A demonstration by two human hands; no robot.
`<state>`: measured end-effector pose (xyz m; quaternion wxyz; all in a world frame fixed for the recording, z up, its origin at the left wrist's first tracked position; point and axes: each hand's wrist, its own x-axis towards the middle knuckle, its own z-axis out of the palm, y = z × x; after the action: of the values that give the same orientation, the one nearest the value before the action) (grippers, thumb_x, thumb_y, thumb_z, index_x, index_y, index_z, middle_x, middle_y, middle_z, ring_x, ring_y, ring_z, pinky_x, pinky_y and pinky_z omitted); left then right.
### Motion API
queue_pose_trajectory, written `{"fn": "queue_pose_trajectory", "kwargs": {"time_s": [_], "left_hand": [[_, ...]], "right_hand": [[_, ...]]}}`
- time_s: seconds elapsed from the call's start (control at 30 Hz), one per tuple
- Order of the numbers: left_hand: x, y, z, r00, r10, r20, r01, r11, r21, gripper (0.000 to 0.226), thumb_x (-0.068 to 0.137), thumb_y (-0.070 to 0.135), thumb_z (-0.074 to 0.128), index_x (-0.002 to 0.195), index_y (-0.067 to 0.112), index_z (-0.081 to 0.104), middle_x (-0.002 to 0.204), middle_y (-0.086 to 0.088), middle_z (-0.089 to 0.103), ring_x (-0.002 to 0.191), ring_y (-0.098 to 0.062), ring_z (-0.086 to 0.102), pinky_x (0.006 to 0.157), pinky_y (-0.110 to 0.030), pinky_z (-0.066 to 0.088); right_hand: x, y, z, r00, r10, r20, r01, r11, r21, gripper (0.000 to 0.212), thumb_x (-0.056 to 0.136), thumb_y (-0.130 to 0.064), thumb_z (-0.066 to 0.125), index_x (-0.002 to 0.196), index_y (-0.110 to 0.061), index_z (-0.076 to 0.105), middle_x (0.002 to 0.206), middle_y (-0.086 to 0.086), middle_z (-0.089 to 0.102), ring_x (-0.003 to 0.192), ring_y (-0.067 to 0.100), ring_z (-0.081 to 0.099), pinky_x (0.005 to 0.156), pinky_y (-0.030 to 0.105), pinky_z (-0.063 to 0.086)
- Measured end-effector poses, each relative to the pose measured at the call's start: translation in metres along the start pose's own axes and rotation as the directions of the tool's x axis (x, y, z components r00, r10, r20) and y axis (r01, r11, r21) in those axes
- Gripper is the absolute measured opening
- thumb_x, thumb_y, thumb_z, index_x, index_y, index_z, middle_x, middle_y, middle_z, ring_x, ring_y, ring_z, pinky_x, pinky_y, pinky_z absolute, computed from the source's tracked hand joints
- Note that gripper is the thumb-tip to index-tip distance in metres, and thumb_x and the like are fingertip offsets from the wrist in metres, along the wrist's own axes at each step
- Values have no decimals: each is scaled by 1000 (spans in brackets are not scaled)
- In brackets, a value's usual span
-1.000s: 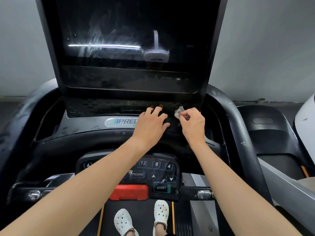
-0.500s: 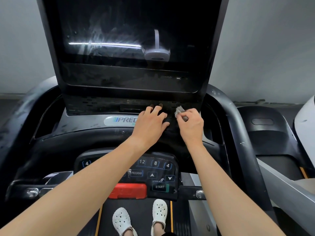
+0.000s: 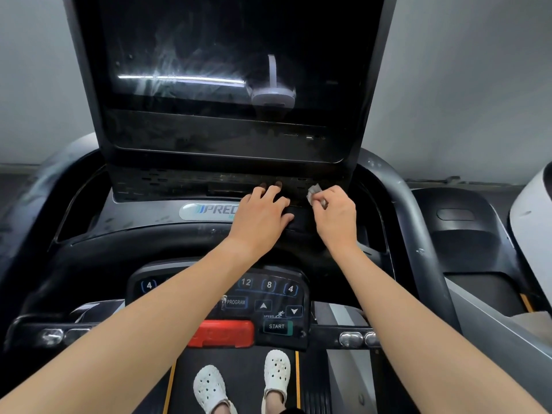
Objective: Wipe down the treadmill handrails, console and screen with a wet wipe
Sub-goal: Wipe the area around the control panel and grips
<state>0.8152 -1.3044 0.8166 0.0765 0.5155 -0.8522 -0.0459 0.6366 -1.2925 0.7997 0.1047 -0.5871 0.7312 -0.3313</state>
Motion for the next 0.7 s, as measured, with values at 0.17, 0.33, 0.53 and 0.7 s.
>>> {"fn": "queue_pose_trajectory", "kwargs": {"time_s": [0.17,0.33,0.53,0.7], "left_hand": [[0,0,1,1000,-3,3,3,1000,-6,43,105,48,47,141,26,58,155,-3,45,136,-28,45,106,-42,45],[1,0,1,1000,-1,12,1,1000,-4,43,106,48,48,141,26,58,155,-3,45,136,-29,45,105,-42,45],[0,0,1,1000,-6,13,6,1000,-3,44,106,48,47,142,26,57,156,-3,44,135,-28,45,105,-41,44],[0,0,2,1000,-7,11,7,1000,-16,45,107,49,45,143,25,57,156,-2,44,137,-28,44,108,-41,43]], "right_hand": [[-2,-7,2,997,58,49,-61,996,72,9,95,-17,71,94,-10,77,92,-8,60,75,1,54,70,6,42],[10,-10,1,995,65,70,-68,997,36,10,95,-18,71,93,-12,79,93,-6,63,80,7,58,68,6,39],[-1,-8,5,998,25,53,-27,999,30,10,95,-16,70,97,-10,78,92,-9,60,76,3,54,69,3,39],[7,11,-14,971,226,-81,-215,969,120,7,92,-14,70,90,-14,77,90,1,64,83,14,59,72,8,42]]}}
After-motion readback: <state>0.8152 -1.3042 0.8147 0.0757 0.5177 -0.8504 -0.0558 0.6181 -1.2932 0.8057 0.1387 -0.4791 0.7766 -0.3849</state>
